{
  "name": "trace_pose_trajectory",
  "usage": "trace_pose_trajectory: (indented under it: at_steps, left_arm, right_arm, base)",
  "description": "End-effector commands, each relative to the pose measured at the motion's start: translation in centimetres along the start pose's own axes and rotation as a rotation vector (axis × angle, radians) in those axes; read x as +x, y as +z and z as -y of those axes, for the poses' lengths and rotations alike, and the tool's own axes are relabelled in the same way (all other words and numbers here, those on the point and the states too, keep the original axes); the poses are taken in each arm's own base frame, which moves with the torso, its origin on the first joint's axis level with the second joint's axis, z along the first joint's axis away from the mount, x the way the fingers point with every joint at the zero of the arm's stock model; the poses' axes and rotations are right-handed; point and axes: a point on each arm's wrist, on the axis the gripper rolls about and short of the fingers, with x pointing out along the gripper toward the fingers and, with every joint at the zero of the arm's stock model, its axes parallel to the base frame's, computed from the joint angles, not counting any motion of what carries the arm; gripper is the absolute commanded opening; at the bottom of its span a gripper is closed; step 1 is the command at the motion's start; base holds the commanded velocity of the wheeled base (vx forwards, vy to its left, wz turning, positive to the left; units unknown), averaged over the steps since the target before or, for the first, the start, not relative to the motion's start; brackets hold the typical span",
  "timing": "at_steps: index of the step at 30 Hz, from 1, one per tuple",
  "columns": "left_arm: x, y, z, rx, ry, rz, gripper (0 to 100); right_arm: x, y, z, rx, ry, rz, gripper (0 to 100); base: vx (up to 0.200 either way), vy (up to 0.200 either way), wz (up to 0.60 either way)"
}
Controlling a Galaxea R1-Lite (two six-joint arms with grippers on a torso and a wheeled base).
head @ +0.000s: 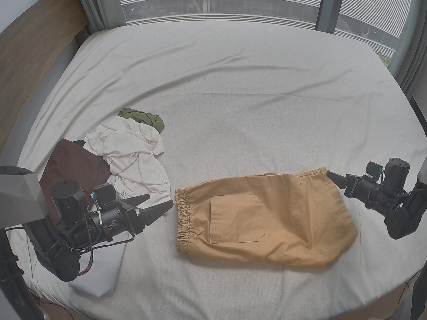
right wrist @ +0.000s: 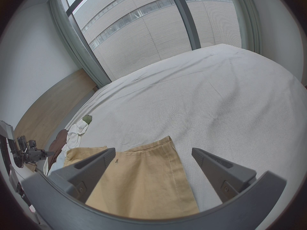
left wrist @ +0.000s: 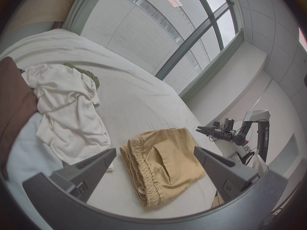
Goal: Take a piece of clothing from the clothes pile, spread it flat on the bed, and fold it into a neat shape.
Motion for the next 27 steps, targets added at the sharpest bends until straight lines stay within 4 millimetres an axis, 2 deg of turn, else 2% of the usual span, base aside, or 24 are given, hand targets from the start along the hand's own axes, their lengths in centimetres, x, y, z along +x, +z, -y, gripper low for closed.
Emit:
trace_pose_trajectory:
  at_steps: [1,14,20,27]
  left_arm:
    - [0.8,-1.4,-0.3,-0.026,-0.003,-0.049,100]
    - [3.1,-4.4,-1.6,-0.066,0.017,-0.132,100]
    - [4.3,-5.8,-2.7,-0.086,0.037,-0.154,100]
    - [4.6,-6.3,-3.0,-0.133,0.041,-0.163,100]
  right_arm:
    - [-0.3,0.6,-0.3,-0.008,0.007,0.021,100]
    - [-0.7,1.6,-0.7,-0.018,0.022,0.056,100]
    - [-0.9,1.7,-0.8,-0.019,0.024,0.058,100]
    - [-1.0,1.8,-0.8,-0.02,0.023,0.063,100]
  base:
    - [0.0,0.0,0.0]
    - [0.0,0.0,0.0]
    - [0.0,0.0,0.0]
    - [0.0,0.0,0.0]
